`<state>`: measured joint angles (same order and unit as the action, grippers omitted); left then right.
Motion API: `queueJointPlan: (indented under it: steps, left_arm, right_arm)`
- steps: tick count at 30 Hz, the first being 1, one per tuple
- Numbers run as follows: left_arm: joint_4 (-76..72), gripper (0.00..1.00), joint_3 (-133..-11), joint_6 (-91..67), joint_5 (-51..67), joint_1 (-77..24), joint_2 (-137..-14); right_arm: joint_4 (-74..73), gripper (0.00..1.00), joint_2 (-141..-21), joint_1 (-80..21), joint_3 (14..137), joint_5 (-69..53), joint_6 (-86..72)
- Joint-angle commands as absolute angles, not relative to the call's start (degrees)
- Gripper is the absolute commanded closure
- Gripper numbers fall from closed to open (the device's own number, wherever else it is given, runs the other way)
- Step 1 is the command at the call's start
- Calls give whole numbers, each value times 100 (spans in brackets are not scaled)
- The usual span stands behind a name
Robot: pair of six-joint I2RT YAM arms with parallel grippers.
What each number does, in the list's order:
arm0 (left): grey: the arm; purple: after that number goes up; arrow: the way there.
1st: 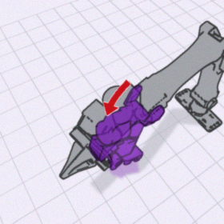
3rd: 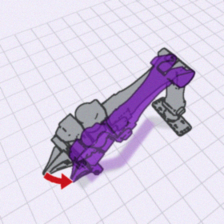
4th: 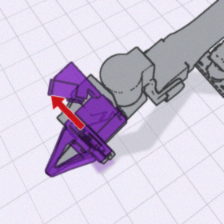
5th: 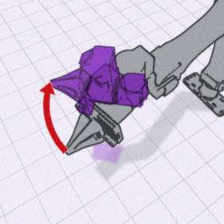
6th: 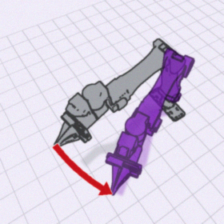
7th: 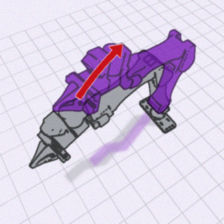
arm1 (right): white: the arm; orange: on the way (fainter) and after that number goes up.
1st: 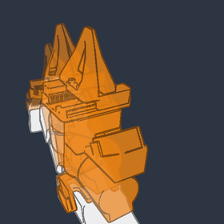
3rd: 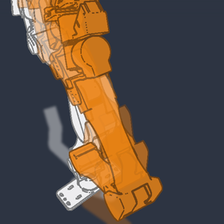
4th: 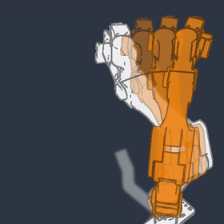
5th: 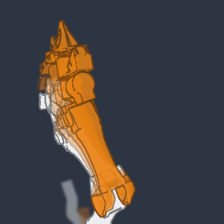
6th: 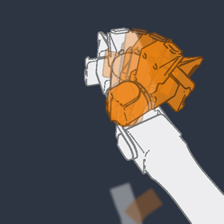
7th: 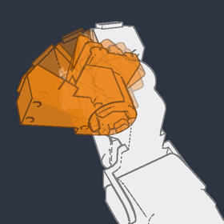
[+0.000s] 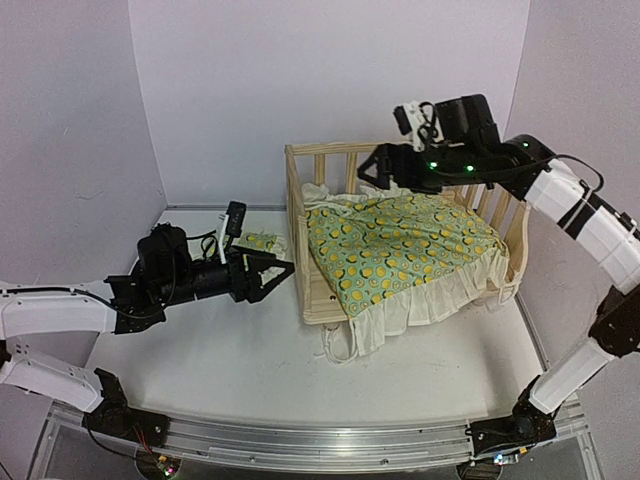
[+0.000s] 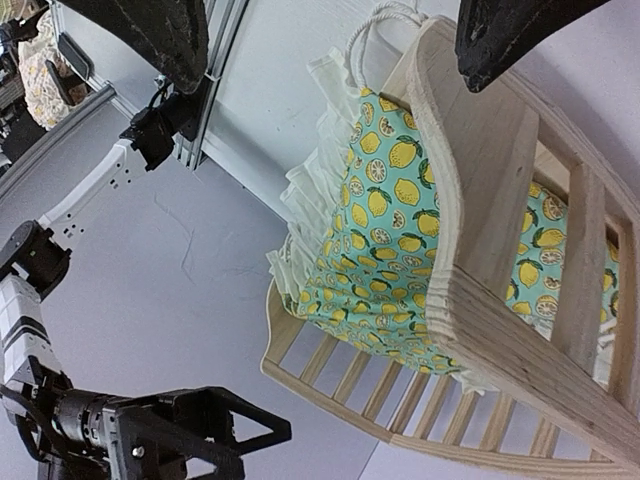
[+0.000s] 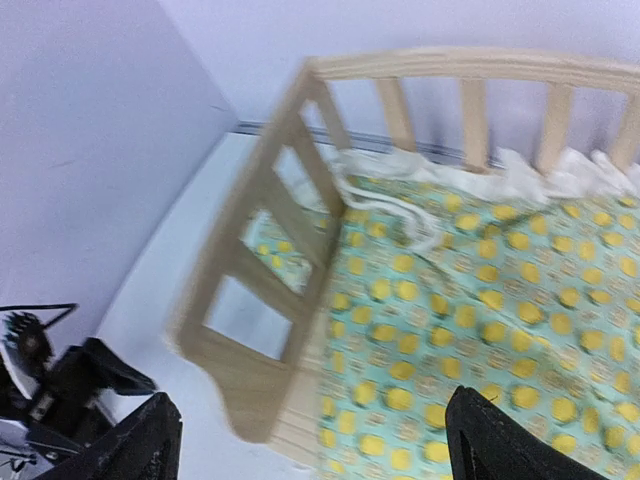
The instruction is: Set up the pet bed
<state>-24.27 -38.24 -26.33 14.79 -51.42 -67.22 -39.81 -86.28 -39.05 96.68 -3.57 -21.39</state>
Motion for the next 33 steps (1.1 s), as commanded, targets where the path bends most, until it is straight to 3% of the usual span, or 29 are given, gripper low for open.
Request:
queueJointPlan:
  steps: [1,9,15,22,30,33]
  left_arm:
    - [-2775,13,-3366,-2557,1072,-5092,-5825]
    - [-2083,12,-3103,-2883,557,-4942,-4879]
    - [-1804,11,-3252,-2911,775,-4939,-4413]
    - [-1611,12,-3335,-2842,955,-4939,-3962]
    - [-1299,11,-3409,-2803,767,-4939,-3576]
    - [-882,10,-3663,-2808,530,-4937,-3762]
  right_arm:
    - [-3489,7,-9371,-4762,10738,-162,-2764]
    - [-4114,10,-10951,-5888,12500,2138,-2787]
    - [-4856,32,-11882,-6054,13355,3260,-2690]
    - [-5074,47,-11992,-6073,12993,3368,-2961]
    - [-4688,81,-12079,-6065,12870,2635,-2517]
    - [-4244,87,-11841,-5987,12364,2481,-2225]
